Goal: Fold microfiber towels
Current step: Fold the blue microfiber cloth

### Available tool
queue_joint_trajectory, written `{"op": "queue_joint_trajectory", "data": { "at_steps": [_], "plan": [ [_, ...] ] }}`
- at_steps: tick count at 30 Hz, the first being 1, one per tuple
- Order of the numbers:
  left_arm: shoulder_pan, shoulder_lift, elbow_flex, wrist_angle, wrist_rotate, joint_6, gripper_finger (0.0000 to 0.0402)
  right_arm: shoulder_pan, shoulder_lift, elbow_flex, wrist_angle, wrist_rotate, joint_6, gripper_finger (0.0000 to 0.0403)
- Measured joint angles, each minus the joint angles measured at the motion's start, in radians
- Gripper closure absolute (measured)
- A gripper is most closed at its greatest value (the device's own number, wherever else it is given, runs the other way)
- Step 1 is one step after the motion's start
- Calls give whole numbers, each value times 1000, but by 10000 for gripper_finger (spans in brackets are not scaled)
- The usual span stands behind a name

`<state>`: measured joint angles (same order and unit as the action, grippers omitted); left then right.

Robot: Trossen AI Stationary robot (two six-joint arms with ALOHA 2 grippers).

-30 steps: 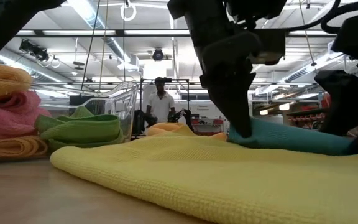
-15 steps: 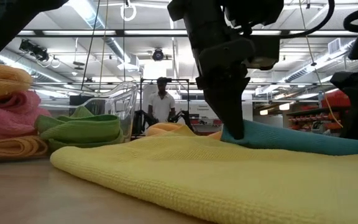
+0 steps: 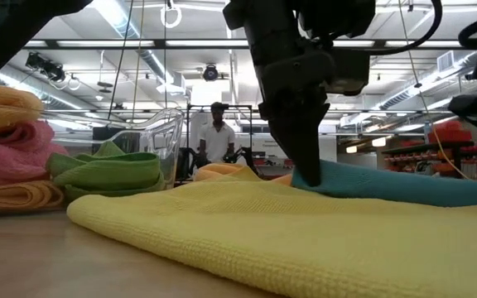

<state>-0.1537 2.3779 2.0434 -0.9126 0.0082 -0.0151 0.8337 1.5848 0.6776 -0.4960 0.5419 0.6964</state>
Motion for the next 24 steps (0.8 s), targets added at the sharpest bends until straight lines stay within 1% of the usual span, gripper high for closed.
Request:
{"op": "queue_joint_trajectory", "data": {
  "at_steps": [3, 6, 8, 11, 15, 18, 21, 24],
  "plan": [
    [0, 0, 0, 3, 15, 5, 364, -8, -31, 0, -12, -34, -1, 371],
    [-1, 0, 0, 14, 17, 23, 380, -10, -61, 0, -7, -67, -15, 393],
    [-3, -1, 0, 22, 37, 26, 390, -8, -82, 0, -6, -84, -17, 394],
    [-6, -11, -1, 27, 109, 26, 391, 1, -124, 0, 11, -105, -16, 395],
    [-14, -22, -1, 35, 182, 19, 369, 16, -179, 2, 46, -151, -19, 396],
    [-19, -29, -1, 53, 242, 19, 362, 18, -208, 1, 82, -219, -24, 397],
    [-19, -44, -1, 69, 313, 18, 375, 19, -239, 5, 96, -262, -26, 398],
    [-14, -63, 0, 87, 319, 19, 389, 19, -269, 22, 57, -267, -19, 398]
  ]
}}
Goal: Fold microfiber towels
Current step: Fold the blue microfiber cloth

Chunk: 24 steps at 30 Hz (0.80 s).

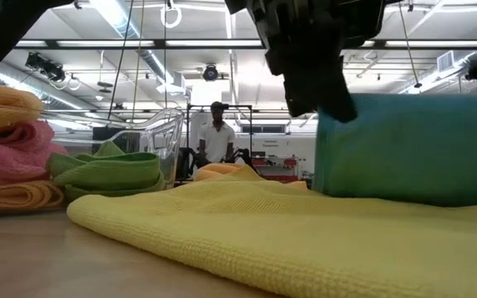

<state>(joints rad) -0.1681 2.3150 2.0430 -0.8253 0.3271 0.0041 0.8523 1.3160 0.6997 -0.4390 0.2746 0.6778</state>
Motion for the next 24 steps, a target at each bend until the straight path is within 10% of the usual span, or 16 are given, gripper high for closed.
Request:
{"op": "queue_joint_trajectory", "data": {
  "at_steps": [24],
  "plan": [
    [123, -4, -76, 85, -43, 20, 366, -149, -27, -53, -149, -78, 91, 388]
  ]
}}
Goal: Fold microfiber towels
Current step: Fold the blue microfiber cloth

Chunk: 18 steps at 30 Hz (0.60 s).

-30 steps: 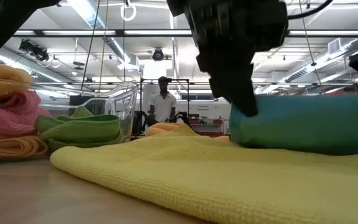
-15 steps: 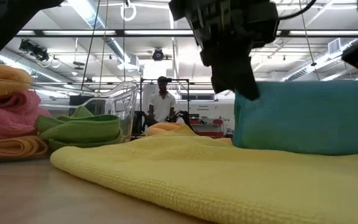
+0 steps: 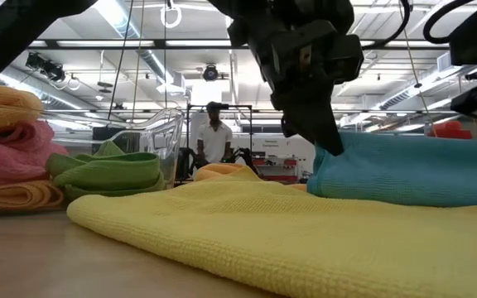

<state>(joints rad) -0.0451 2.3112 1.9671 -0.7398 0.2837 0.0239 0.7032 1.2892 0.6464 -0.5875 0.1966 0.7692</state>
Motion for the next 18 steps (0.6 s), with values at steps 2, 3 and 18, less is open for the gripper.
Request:
{"op": "queue_joint_trajectory", "data": {
  "at_steps": [2, 3, 18],
  "plan": [
    [6, 0, 0, 4, -26, 9, 371, -14, 1, 0, -19, 0, 12, 386],
    [9, 0, 0, 7, -33, 14, 376, -21, 4, 0, -27, 0, 17, 386],
    [16, 53, 0, 63, -168, 73, 367, -52, 26, -1, -78, 27, 24, 380]
  ]
}}
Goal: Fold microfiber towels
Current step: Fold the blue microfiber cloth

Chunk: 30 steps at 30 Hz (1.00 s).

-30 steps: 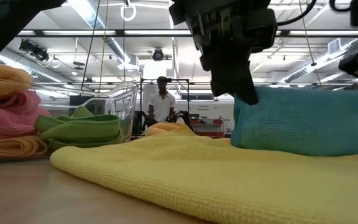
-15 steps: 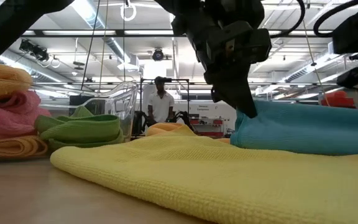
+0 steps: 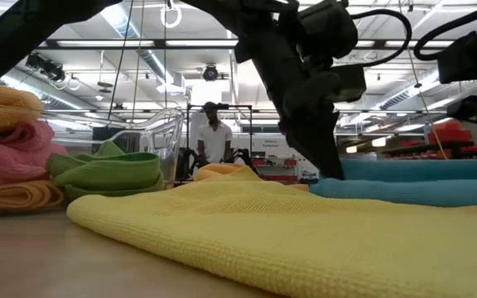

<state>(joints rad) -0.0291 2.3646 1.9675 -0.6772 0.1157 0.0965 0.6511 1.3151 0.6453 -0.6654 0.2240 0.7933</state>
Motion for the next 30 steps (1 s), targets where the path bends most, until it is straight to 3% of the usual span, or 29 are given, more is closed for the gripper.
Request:
{"op": "queue_joint_trajectory", "data": {
  "at_steps": [4, 8, 14, 18, 24, 30],
  "plan": [
    [4, 3, 0, 13, -12, 16, 383, -9, 0, -6, -4, 32, 0, 365],
    [4, 3, 0, 14, -56, 29, 378, -10, 0, -32, -4, 45, 12, 325],
    [-2, 3, 0, 25, -133, 47, 307, -17, 0, -47, -10, 46, 55, 245],
    [-2, 3, 0, 24, -143, 46, 248, -32, -4, -24, -106, -15, 57, 211],
    [-2, -4, 43, -35, -143, 46, 182, -49, -55, 50, -242, -40, 41, 198],
    [-26, -5, 64, -49, -139, 45, 176, -48, -107, 73, -257, -10, 24, 199]
  ]
}}
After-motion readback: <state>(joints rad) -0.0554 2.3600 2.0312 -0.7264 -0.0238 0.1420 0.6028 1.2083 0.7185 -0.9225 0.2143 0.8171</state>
